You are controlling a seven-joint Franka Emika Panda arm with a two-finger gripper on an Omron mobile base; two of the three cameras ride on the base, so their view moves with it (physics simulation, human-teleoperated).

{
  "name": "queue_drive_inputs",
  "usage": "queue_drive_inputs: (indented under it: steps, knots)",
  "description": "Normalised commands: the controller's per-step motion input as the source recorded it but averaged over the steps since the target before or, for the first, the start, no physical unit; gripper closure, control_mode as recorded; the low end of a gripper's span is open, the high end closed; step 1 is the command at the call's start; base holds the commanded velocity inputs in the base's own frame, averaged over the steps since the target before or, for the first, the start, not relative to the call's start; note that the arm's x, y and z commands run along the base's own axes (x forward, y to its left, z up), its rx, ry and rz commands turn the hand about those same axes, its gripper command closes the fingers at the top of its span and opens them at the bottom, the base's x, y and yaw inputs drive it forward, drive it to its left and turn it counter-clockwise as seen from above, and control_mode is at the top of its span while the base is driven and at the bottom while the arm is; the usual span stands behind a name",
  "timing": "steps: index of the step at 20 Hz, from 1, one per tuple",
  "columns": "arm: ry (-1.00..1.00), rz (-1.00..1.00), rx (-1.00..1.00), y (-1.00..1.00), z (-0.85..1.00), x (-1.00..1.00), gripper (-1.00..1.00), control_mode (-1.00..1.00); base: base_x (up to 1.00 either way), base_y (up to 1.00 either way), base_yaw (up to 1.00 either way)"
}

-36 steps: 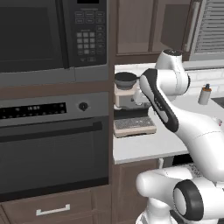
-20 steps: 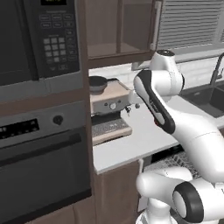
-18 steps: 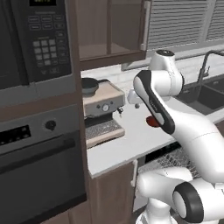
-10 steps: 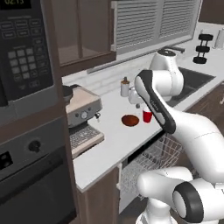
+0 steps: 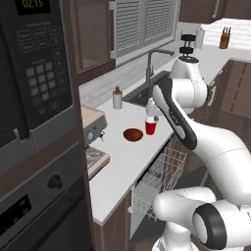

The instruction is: Pick up the cup and bowl from the counter, place them in the dishwasher, and close the dishwasher door.

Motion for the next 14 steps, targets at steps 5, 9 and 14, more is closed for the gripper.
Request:
queue_drive_inputs:
  steps: [5, 9, 14]
  knots:
    - [0.00, 0.00, 0.00, 0.00, 0.00, 0.00, -1.00, 1.00, 0.00, 0.47, -0.27]
    - [0.00, 0.00, 0.00, 0.00, 0.00, 0.00, -1.00, 1.00, 0.00, 0.46, -0.22]
    - [0.00, 0.00, 0.00, 0.00, 0.00, 0.00, -1.00, 1.00, 0.07, 0.40, -0.14]
